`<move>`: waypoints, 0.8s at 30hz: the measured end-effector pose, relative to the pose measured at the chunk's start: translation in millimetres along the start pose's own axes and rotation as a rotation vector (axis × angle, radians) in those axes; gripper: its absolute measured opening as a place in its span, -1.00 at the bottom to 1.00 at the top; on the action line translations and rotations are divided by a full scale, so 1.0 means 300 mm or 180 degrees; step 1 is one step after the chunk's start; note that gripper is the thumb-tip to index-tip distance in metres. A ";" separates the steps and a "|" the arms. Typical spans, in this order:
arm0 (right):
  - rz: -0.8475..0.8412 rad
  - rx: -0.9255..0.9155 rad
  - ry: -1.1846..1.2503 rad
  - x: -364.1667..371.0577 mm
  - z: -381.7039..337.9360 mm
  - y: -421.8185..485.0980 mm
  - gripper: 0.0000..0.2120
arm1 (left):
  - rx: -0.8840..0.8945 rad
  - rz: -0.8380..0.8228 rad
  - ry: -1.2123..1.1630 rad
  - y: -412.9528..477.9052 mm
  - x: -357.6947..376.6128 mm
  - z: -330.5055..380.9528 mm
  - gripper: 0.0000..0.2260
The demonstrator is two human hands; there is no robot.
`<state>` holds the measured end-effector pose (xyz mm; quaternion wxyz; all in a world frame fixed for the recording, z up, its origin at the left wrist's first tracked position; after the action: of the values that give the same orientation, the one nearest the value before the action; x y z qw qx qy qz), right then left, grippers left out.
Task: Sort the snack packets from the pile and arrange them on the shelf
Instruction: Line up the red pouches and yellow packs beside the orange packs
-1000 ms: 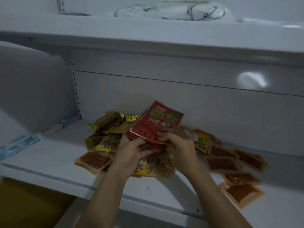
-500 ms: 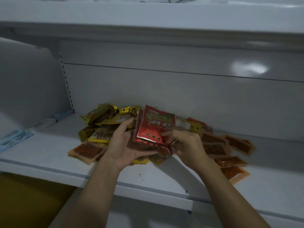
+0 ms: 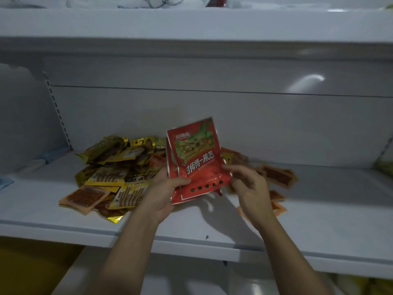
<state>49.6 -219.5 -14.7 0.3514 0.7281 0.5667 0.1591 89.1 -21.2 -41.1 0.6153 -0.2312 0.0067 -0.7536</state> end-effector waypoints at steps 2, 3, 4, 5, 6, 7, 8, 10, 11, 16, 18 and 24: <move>-0.0125 0.0325 0.0391 -0.012 0.008 -0.018 -0.71 | 0.0175 0.0023 0.0193 -0.006 0.047 -0.001 -0.59; -0.0185 0.0450 0.0617 -0.018 0.001 -0.029 -0.67 | 0.0254 0.0033 0.0309 -0.012 0.073 -0.005 -0.57; -0.0178 0.0555 0.0787 -0.035 -0.010 -0.039 -0.65 | 0.0320 0.0030 0.0414 -0.018 0.103 -0.010 -0.56; -0.0120 0.0611 0.0842 -0.061 -0.020 -0.046 -0.63 | 0.0371 0.0010 0.0506 -0.023 0.135 -0.018 -0.54; -0.0043 0.0619 0.0811 -0.094 -0.028 -0.053 -0.60 | 0.0400 -0.0012 0.0587 -0.028 0.168 -0.029 -0.53; 0.0032 0.0616 0.0727 -0.129 -0.032 -0.059 -0.55 | 0.0415 -0.0043 0.0673 -0.034 0.205 -0.041 -0.53; 0.0118 0.0627 0.0609 -0.168 -0.029 -0.066 -0.52 | 0.0422 -0.0066 0.0753 -0.038 0.241 -0.054 -0.53; 0.0330 0.0688 0.0376 -0.257 -0.022 -0.083 -0.51 | 0.0446 -0.0125 0.0897 -0.046 0.317 -0.083 -0.51; 0.0433 0.0725 0.0271 -0.304 -0.021 -0.094 -0.52 | 0.0456 -0.0157 0.0954 -0.050 0.357 -0.098 -0.50; 0.0988 0.0900 0.0048 -0.553 -0.003 -0.190 -0.52 | 0.0428 -0.0402 0.0945 -0.069 0.572 -0.190 -0.57; 0.1247 0.0951 -0.0047 -0.667 -0.001 -0.239 -0.54 | 0.0439 -0.0479 0.0912 -0.072 0.657 -0.227 -0.63; 0.1906 0.0904 -0.0551 -1.039 -0.046 -0.401 -0.66 | 0.0540 -0.0733 0.0950 -0.104 0.953 -0.352 -0.64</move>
<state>-140.7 -493.7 -36.3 0.2310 0.9146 0.3124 0.1123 -16.5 -308.7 -29.0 0.5345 -0.0636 0.0078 -0.8427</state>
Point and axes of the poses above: each hand's wrist, its own y-axis towards the middle knuckle, its own x-axis out of the palm, z = x × y, the point moved 8 cm from there along y, towards the middle knuckle, and after that the axes turned 12 degrees about -x, right-handed, at the moved point
